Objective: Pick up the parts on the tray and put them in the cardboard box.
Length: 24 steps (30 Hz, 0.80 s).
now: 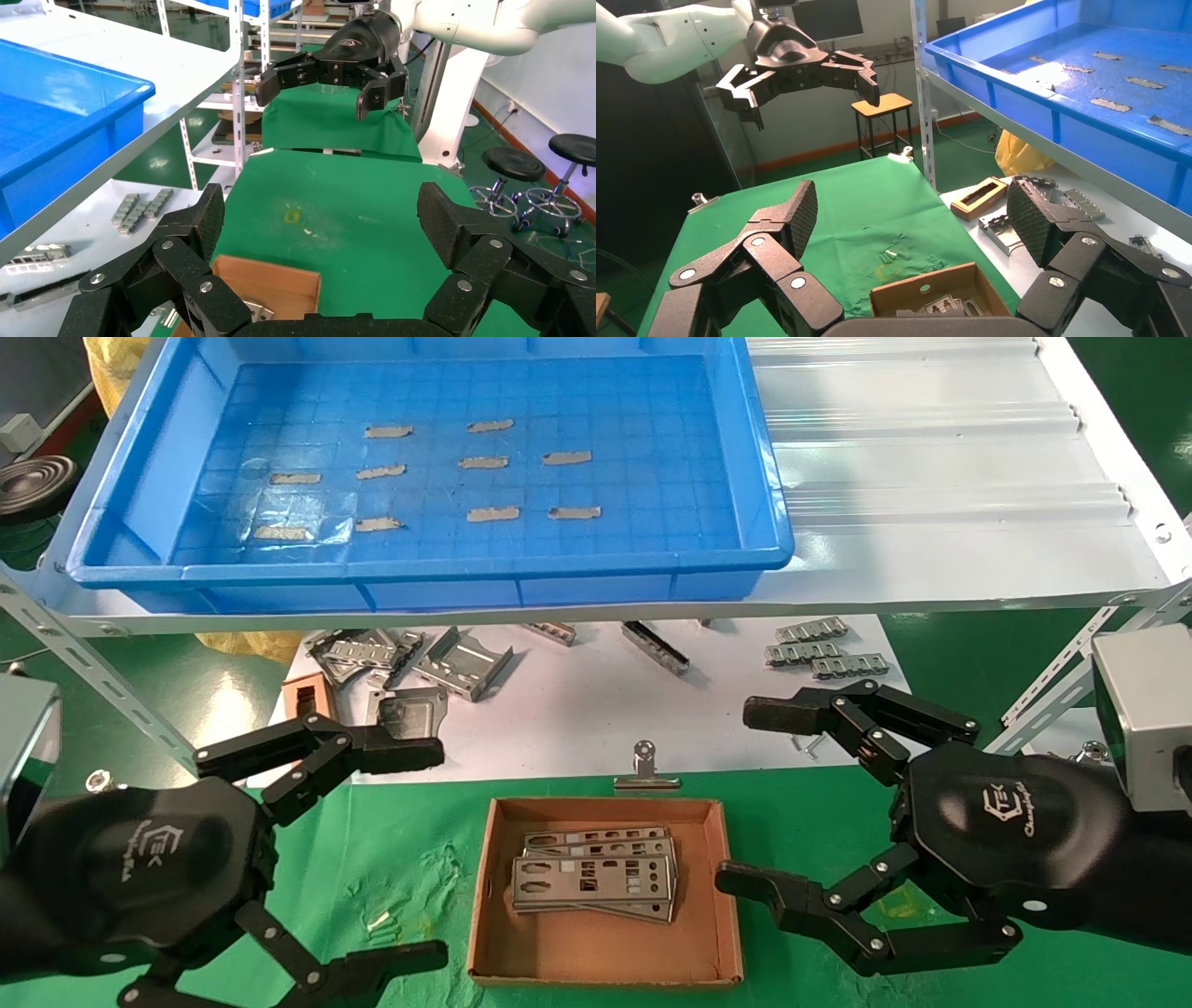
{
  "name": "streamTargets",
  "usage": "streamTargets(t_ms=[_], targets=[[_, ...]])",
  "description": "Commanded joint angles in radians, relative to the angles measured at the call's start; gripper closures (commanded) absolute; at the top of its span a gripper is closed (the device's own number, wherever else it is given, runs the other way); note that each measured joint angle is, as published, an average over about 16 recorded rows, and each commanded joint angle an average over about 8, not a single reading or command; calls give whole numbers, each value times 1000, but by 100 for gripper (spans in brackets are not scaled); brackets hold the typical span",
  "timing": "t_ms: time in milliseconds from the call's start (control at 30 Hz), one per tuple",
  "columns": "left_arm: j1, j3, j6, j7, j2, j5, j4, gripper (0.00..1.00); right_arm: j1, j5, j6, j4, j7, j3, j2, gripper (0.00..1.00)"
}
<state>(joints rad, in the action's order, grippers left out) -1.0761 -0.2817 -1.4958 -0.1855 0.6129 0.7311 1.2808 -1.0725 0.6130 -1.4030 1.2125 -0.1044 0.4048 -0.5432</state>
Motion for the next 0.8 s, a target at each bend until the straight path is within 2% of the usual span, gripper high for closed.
streamTargets(t_ms=[33,800], targets=[[0,0,0,0,0,0,0,0,0,0,0,0,0,0,0,0],[0,0,0,0,0,0,0,0,0,0,0,0,0,0,0,0]])
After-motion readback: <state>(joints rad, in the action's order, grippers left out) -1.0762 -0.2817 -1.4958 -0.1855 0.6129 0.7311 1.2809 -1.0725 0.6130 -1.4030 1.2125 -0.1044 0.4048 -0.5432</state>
